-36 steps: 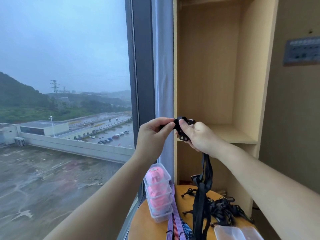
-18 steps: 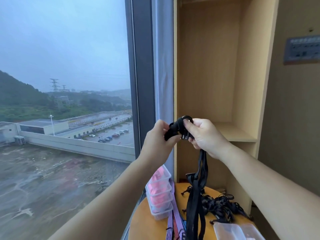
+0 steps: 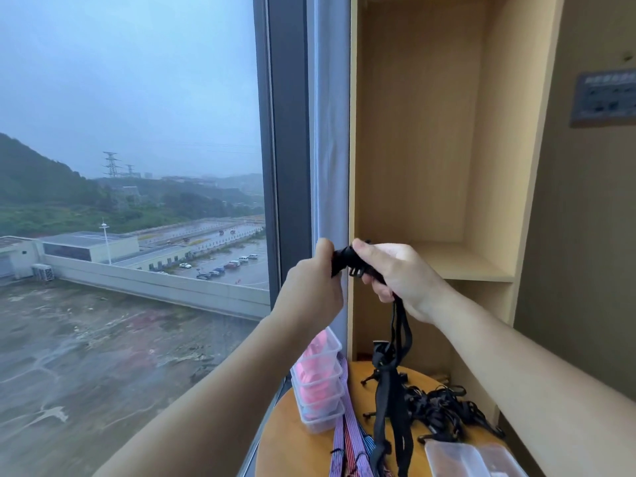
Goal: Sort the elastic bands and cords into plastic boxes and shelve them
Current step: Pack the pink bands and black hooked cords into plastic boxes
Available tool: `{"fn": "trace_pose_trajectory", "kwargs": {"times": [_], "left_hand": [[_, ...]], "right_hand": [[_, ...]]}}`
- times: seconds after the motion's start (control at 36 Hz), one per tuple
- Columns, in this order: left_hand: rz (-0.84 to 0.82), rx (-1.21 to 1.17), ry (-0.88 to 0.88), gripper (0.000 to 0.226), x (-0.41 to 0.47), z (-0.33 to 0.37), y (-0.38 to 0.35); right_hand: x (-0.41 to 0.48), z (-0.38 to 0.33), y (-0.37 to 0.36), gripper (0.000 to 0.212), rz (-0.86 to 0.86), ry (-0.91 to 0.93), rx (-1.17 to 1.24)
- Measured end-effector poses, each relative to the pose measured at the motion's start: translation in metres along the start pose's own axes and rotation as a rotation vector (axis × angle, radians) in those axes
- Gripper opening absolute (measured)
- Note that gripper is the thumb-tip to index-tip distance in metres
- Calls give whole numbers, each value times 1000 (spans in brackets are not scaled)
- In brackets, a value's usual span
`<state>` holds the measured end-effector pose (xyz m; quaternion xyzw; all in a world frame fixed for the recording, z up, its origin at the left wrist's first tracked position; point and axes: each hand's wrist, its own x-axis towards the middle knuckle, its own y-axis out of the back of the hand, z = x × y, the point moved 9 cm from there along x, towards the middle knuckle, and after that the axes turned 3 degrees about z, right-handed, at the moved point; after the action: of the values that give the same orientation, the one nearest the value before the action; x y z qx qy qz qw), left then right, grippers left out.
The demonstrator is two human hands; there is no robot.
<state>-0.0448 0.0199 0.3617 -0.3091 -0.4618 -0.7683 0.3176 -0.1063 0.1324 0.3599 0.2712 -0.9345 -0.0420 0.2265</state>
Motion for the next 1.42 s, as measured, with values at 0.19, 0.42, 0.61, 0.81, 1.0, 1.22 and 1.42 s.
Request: {"fn": "trace_pose_trajectory", "kwargs": {"times": [0.19, 0.42, 0.61, 0.81, 1.0, 1.22, 1.42], "left_hand": [[-112, -214, 56, 32, -7, -6, -18], [-349, -860, 392, 10, -7, -23, -30], [-5, -472, 265, 22, 0, -24, -12], [132, -145, -52, 33, -1, 14, -3], [96, -246, -132, 20, -5, 19, -5], [-183, -729, 211, 14, -13, -18, -32], [-501, -860, 372, 14, -32, -19, -52]], "right_hand": [[4, 8, 13, 35, 172, 10, -150], [2, 6, 14, 35, 61, 22, -67], [4, 17, 9, 36, 126, -50, -72], [3, 22, 15, 61, 261, -171, 25], [-2, 26, 25, 61, 302, -185, 64], [2, 19, 26, 40, 216, -43, -38], [0, 16, 18, 30, 133, 130, -189]]}}
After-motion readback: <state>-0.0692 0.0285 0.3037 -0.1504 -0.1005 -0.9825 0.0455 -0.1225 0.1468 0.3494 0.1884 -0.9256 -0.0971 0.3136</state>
